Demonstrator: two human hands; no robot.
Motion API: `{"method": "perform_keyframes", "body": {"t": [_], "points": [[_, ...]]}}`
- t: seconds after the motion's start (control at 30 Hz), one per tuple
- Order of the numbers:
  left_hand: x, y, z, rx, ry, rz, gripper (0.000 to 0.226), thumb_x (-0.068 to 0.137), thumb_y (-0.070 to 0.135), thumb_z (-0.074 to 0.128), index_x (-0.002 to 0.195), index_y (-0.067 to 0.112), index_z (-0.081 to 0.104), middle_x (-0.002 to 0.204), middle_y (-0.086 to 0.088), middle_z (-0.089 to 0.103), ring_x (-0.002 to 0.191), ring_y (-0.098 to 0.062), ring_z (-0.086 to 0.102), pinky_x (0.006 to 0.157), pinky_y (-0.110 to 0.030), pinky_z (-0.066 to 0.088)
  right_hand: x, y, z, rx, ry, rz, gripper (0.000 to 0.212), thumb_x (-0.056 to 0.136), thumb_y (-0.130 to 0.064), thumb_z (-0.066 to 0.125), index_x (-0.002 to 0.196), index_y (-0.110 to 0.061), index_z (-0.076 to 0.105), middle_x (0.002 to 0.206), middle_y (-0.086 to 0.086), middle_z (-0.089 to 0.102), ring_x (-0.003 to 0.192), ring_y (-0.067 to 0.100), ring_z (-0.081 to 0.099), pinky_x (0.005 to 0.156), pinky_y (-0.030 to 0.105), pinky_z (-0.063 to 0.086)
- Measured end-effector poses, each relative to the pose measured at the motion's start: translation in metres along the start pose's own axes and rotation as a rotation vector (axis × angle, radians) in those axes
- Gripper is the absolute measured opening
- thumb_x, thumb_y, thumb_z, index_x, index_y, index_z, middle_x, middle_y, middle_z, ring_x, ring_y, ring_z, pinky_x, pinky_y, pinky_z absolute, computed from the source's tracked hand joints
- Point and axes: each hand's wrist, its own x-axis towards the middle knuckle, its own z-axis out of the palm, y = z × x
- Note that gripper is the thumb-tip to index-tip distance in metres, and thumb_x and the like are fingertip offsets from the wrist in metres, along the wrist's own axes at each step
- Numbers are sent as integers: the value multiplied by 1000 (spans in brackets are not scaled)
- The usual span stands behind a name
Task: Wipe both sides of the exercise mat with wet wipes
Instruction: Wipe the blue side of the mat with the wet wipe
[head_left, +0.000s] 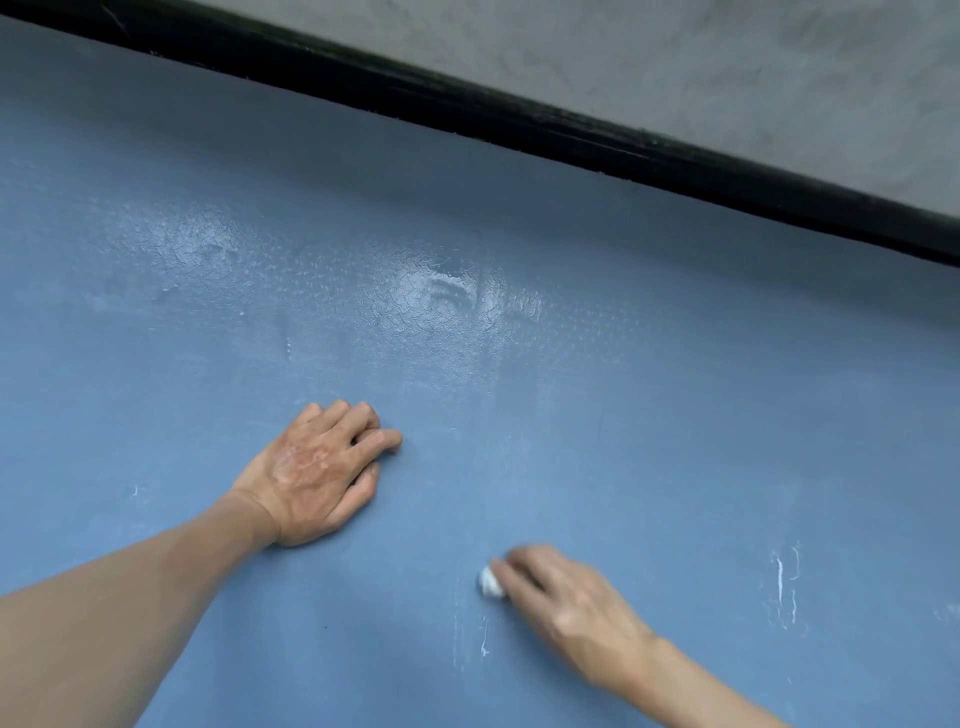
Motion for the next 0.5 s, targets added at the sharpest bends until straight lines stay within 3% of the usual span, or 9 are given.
{"method": "perform_keyframes", "body": {"t": [0.07, 0.13, 0.23, 0.3, 0.37, 0.5], "points": [[0, 1, 0, -3, 9, 9, 25, 86, 30, 41, 108, 21, 50, 93, -2, 50, 77, -22, 42, 69, -35, 28, 23, 17, -6, -59, 111, 74, 6, 103, -30, 36, 99, -32, 38, 93, -8, 44, 84, 8, 39, 73, 20, 33], [1, 1, 0, -2, 20, 13, 25, 87, 30, 41, 108, 21, 50, 93, -2, 50, 77, -22, 41, 69, -35, 28, 51, 32, -16, -187, 213, 177, 8, 100, -27, 40, 94, -32, 38, 88, -9, 46, 77, 9, 42, 67, 17, 37], [0, 0, 1, -2, 30, 17, 26, 87, 30, 40, 108, 20, 50, 94, -3, 50, 77, -23, 43, 70, -36, 28, 66, 32, -24, -219, 327, 287, 19, 97, -26, 35, 99, -16, 52, 85, -8, 43, 69, 11, 35, 58, 21, 33], [0, 0, 1, -1, 27, 15, 26, 87, 30, 40, 108, 20, 50, 94, -3, 50, 77, -23, 42, 70, -36, 29, 51, 20, -6, -106, 250, 282, 36, 103, -36, 26, 99, -12, 53, 84, -14, 29, 71, 8, 24, 61, 19, 26], [0, 0, 1, -3, 24, 13, 26, 87, 31, 40, 108, 20, 50, 94, -3, 50, 78, -23, 42, 70, -36, 29, 22, -1, 15, -85, 200, 169, 36, 104, -36, 25, 100, -14, 53, 86, -11, 31, 72, 7, 22, 62, 19, 27], [0, 0, 0, 5, 10, 9, 26, 88, 31, 39, 109, 20, 50, 94, -4, 50, 78, -24, 43, 71, -36, 28, -23, -18, 45, -35, 39, 64, 23, 95, -26, 32, 112, -23, 47, 99, -10, 42, 80, 4, 45, 70, 15, 34]]}}
